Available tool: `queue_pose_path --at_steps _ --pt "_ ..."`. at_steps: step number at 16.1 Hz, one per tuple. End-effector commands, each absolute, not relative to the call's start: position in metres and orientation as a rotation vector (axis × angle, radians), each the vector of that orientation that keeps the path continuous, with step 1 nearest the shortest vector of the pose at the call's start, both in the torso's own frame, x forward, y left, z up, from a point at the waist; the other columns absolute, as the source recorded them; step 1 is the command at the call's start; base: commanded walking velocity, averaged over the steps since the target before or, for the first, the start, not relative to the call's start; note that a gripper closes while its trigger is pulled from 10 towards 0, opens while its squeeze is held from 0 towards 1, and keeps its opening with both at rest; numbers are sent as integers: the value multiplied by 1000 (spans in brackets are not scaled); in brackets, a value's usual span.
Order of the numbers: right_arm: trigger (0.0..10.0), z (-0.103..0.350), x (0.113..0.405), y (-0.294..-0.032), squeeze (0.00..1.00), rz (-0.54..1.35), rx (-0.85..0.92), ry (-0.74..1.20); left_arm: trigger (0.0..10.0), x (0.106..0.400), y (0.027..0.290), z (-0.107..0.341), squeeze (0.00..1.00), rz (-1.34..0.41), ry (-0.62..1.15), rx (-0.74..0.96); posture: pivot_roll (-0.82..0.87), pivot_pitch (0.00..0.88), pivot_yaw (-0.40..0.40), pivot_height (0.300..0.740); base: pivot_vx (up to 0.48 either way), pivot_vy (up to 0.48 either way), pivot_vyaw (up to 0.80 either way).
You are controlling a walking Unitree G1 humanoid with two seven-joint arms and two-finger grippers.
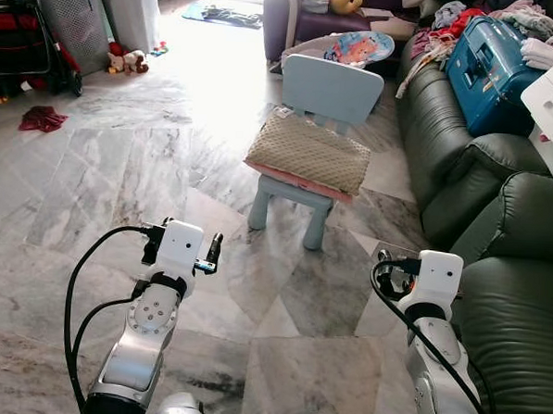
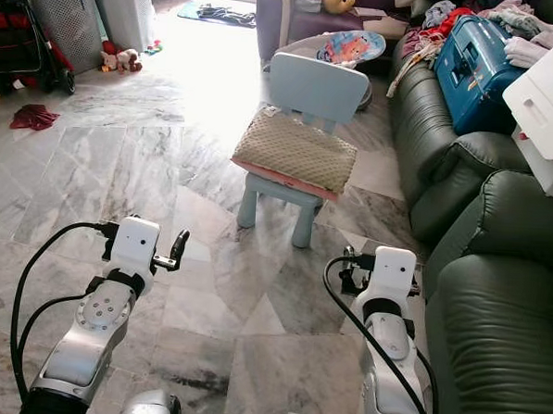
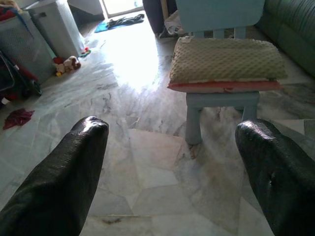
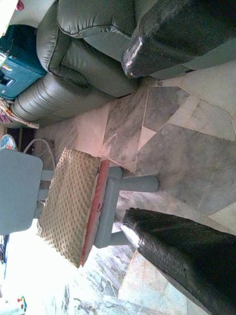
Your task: Move the pillow to the sofa
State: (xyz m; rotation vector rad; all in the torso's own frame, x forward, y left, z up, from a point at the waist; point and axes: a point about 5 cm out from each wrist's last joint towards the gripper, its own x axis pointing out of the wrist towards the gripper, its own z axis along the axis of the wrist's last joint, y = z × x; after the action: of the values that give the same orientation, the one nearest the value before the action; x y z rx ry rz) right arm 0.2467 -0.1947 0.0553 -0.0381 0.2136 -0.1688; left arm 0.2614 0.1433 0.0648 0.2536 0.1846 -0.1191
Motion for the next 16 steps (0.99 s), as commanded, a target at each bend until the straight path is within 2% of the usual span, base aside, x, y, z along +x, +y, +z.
queue_pose_path --at_steps 1,16 --pt "10000 58 247 -196 0 -174 -43 208 10000 261 142 68 0 -123 177 256 43 0 -48 740 0 0 0" --pt "10000 58 247 -196 0 -174 -43 208 10000 261 142 68 0 -123 177 256 43 0 -48 740 0 0 0"
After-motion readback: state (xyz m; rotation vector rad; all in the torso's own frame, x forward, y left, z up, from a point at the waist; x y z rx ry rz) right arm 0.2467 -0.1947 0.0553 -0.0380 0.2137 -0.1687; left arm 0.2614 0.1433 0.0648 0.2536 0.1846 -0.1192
